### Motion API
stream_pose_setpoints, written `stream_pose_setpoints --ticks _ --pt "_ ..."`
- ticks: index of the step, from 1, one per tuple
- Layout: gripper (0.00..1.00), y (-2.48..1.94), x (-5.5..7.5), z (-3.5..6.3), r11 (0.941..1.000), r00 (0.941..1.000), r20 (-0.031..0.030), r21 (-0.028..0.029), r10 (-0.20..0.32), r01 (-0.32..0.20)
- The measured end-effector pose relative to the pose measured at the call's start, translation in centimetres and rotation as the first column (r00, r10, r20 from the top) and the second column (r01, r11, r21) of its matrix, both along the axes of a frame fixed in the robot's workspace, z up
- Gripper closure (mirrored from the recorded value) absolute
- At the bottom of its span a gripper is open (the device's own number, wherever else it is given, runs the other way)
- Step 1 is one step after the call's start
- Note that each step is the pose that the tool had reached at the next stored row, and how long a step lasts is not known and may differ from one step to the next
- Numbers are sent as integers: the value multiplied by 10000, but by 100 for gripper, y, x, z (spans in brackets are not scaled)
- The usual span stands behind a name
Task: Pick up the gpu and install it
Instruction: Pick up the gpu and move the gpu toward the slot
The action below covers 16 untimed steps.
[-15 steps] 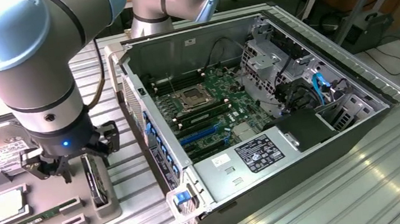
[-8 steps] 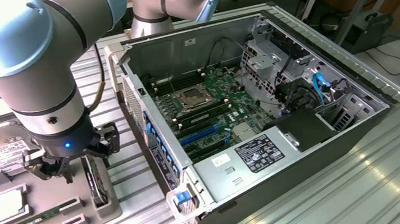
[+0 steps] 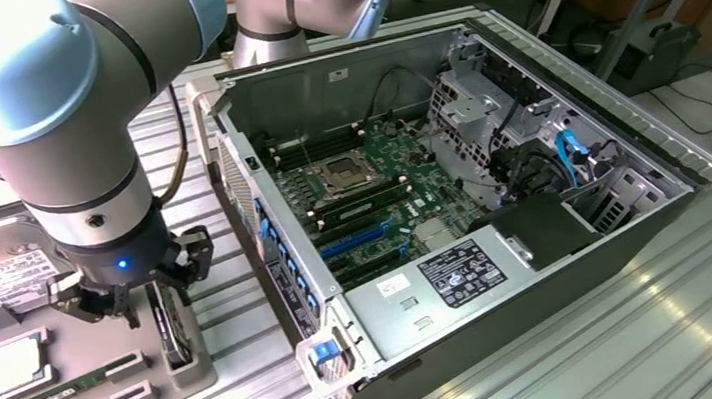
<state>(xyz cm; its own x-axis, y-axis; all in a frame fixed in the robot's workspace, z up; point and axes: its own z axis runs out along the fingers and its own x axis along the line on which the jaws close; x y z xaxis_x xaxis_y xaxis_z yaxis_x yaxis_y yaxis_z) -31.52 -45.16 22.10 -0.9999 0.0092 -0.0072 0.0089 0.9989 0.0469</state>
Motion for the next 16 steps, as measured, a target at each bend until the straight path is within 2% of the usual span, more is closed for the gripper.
stream_pose_setpoints --ticks 6,7,9,10,16 --pt "44 -3 0 -15 10000 10000 2 -7 1 -1" --pt "51 -3 0 -16 10000 10000 1 -8 1 -1" --pt "51 -4 0 -18 10000 10000 1 -8 1 -1" --pt "58 -5 1 -20 10000 10000 3 -7 1 -1" --pt "58 -10 1 -28 10000 10000 1 -19 1 -1"
